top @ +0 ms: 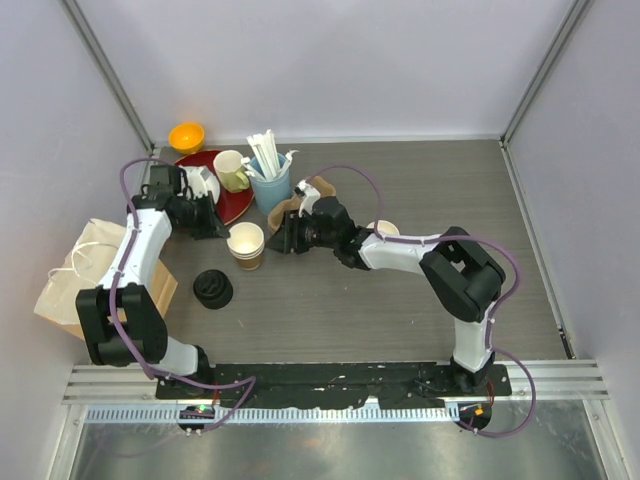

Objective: Pack the takeout coffee

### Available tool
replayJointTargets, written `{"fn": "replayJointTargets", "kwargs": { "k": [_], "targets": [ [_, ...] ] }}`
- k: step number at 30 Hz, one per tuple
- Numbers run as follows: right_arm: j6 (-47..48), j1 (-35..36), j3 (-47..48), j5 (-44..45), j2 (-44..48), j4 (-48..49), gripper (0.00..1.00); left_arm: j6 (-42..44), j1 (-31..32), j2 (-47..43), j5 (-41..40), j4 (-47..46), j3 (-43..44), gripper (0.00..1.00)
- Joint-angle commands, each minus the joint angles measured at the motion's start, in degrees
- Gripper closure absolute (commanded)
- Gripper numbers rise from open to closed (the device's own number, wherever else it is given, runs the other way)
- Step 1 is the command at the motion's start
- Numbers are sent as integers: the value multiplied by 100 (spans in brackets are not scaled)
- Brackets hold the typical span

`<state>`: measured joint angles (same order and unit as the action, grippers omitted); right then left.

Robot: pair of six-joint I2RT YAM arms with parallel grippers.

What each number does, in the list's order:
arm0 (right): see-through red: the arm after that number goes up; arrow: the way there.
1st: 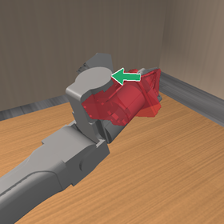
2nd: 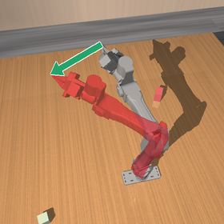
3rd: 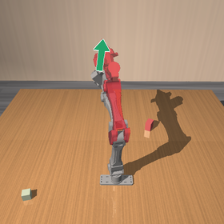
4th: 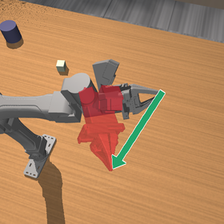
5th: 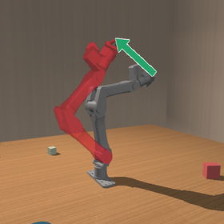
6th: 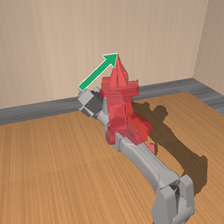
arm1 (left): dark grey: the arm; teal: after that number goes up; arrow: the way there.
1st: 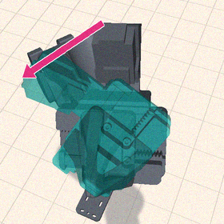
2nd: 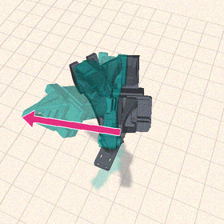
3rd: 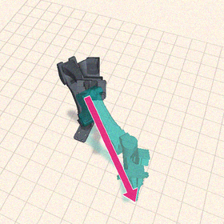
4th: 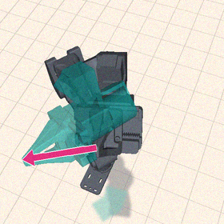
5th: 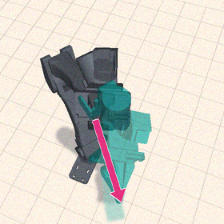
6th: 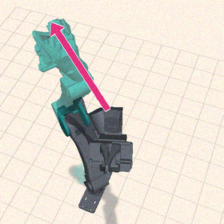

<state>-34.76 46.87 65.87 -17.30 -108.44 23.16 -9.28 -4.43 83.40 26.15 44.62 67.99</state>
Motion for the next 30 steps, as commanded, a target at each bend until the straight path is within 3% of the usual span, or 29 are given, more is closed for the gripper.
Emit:
{"fn": "replayJointTargets", "kwargs": {
  "k": [1,30],
  "targets": [
    [-435,6,348,-116,-124,233,52,-232,-49,-315,197,-278,-31,100],
    [-892,-99,612,-204,-599,339,55,-294,-155,-456,549,-349,-58,100]
  ]
}}
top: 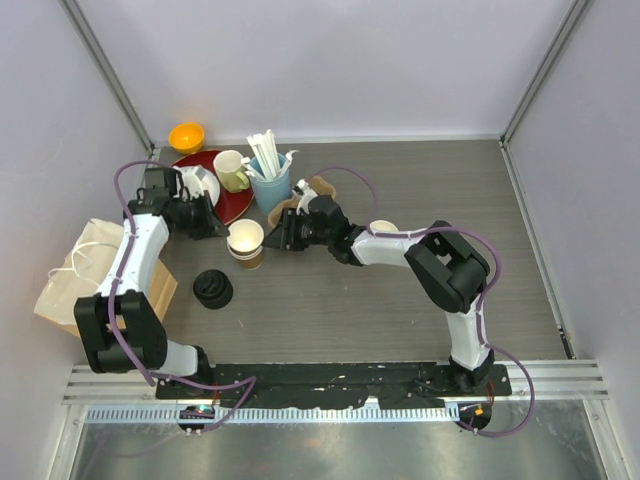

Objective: Pack the takeout coffee

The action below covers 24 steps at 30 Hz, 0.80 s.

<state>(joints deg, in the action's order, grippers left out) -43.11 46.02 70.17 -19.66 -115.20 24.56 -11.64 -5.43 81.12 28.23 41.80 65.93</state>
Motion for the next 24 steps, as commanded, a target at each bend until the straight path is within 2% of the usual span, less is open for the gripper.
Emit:
{"fn": "replayJointTargets", "kwargs": {
  "k": [1,6,20,23,24],
  "targets": [
    [-48,-5,172,41,94,199,55,-58,-98,-246,341,-41,209,100],
    [354,-5,225,146,479,-143,54,47,-379,-316,263,187,613,100],
    [1524,-251,190,410,2078,-1488,52,180,-380,-633,104,697,1870,100],
    [1639,-725,32,481,2605,-1866,52,171,-135,-615,-36,768,2151,100],
    [1674,-865,-108,515,2782,-1962,52,214,214,-589,-185,829,2204,100]
  ]
}}
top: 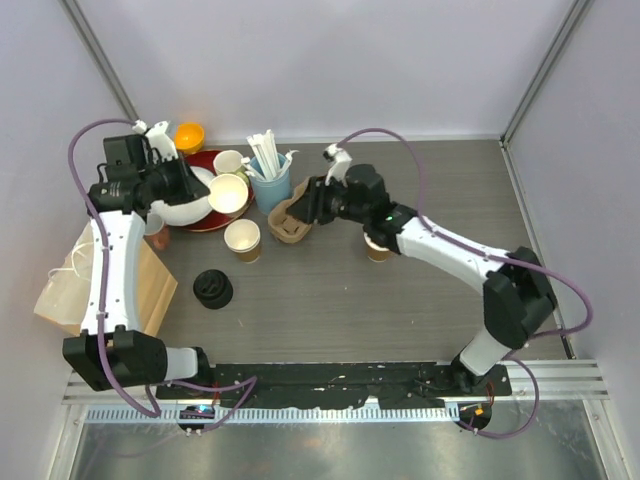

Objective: Pack the takeout coffee

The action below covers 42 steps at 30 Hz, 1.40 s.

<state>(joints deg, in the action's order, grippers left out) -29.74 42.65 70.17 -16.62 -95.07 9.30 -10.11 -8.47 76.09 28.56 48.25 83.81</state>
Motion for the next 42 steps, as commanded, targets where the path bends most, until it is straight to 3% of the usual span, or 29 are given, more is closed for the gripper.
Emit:
{"fn": "replayJointTargets", "kwargs": {
  "k": [1,6,15,22,31,37,39,42],
  "targets": [
    [398,-869,-179,299,910,-673,52,88,748,-25,-506,202,495,100],
    [898,-1768,-495,739,1727,-1641,50,149,2267,546,-956,334,873,100],
    [1295,-2990,-961,915,2317,-2354,48,334,3869,2135,-1247,-34,1154,100],
    [1409,-3254,-1041,801,2414,-2407,48,431,4125,3252,-1221,-254,1796,100],
    [1471,-3334,-979,695,2440,-2415,48,448,3976,3789,-1072,-659,1928,100],
    [1497,-3334,-962,590,2458,-2415,48,703,3923,4167,-940,-291,2209,99],
    [1488,-3325,-953,511,2467,-2407,48,756,3914,4220,-922,-141,2315,92],
    [1497,-3325,-970,432,2493,-2345,48,800,3923,4177,-966,-167,2315,66]
  ]
}}
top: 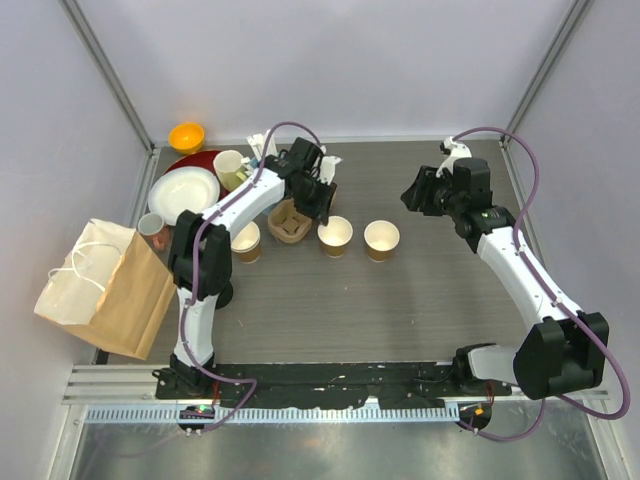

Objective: Pack the takeout coffee

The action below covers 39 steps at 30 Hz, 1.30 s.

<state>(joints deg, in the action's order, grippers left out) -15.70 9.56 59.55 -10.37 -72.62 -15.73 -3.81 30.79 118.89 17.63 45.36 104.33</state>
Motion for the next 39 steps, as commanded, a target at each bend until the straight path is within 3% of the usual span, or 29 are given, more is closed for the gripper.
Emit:
{"fn": "replayJointTargets", "kwargs": {
  "k": [1,6,9,14,18,21,25,31,34,37,39],
  "targets": [
    [103,-25,92,-246,257,158,48,197,-2,-146,92,130,263,61],
    [94,-16,92,-395,248,158,48,355,-2,-445,-119,218,368,45],
    [94,-25,75,-544,257,210,47,529,-2,-788,-111,402,517,42],
    [15,10,-13,-808,380,359,47,1224,-11,-1612,-14,1710,711,36],
    [-12,264,-154,-695,643,552,47,1576,-204,-2350,-820,2774,431,32],
    [120,545,-207,-476,793,553,47,1699,-783,-2904,-1207,3355,-254,42],
    [199,661,-242,-562,846,562,47,1928,-1757,-3556,-1962,3330,-1624,51],
    [173,705,-321,-642,916,632,47,1717,-1954,-4074,-1431,3128,-2979,72],
    [173,714,-356,-624,951,641,47,1910,-1455,-4312,-1559,2787,-3734,68],
    [173,722,-356,-659,986,632,47,2637,-1426,-4795,-2245,2339,-4306,67],
    [199,722,-339,-668,987,641,47,3148,-1452,-5129,-2054,2336,-4501,65]
  ]
}}
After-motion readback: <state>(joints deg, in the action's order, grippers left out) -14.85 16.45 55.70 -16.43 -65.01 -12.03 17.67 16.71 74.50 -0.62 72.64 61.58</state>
